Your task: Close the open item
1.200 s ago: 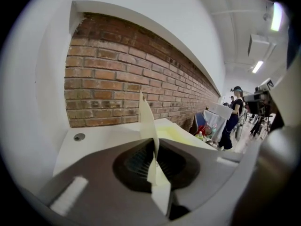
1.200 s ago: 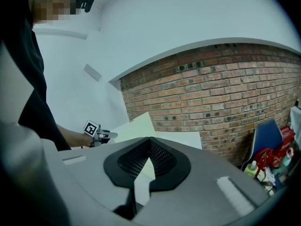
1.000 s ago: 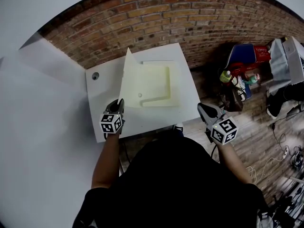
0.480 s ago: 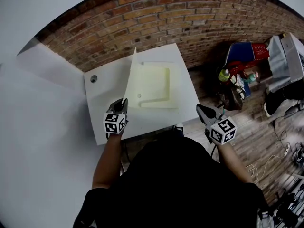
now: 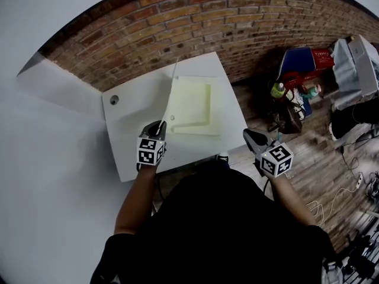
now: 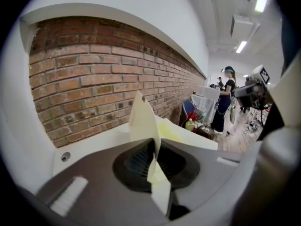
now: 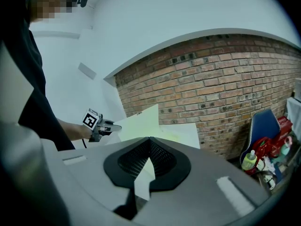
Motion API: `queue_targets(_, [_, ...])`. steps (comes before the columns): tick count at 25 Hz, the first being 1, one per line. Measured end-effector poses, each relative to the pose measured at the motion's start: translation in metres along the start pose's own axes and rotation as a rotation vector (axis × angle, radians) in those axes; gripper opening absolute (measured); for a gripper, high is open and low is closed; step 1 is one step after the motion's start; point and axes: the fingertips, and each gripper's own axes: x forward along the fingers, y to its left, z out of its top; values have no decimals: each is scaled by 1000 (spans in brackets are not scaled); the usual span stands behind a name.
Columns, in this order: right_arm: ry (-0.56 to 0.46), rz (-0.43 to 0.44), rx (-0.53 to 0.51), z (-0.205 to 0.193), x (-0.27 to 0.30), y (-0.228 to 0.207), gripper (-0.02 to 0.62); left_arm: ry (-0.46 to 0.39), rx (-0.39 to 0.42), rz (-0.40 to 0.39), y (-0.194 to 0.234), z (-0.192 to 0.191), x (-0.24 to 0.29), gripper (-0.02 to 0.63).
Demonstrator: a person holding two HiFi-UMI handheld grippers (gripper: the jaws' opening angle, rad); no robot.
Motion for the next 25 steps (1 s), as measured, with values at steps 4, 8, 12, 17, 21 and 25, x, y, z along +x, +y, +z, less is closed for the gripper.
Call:
queue_targets(4, [10,-6,10,-7,2,-6,2,17,41,-23,-12,4,11,12])
queue_targets(8, [21,-11,19,-12,0,-11,2,37,76,-44,-26,7,18,12])
queue_targets(12, [25,-17,27,-15,-2,-14,2,60,109,-72,-43,5,26,14])
queue_targets(17, [34,-28,38,-21,-9,-18,2,76,122,-108,-62,5,35,15])
queue_targets(21, [39,-39,48,-26,-13,-22,2,85,123,-141,-75,3,43,17])
queue_targets(25, [45,-49,57,-29,-18,-25,2,96,130,-173,-89,3,51,20])
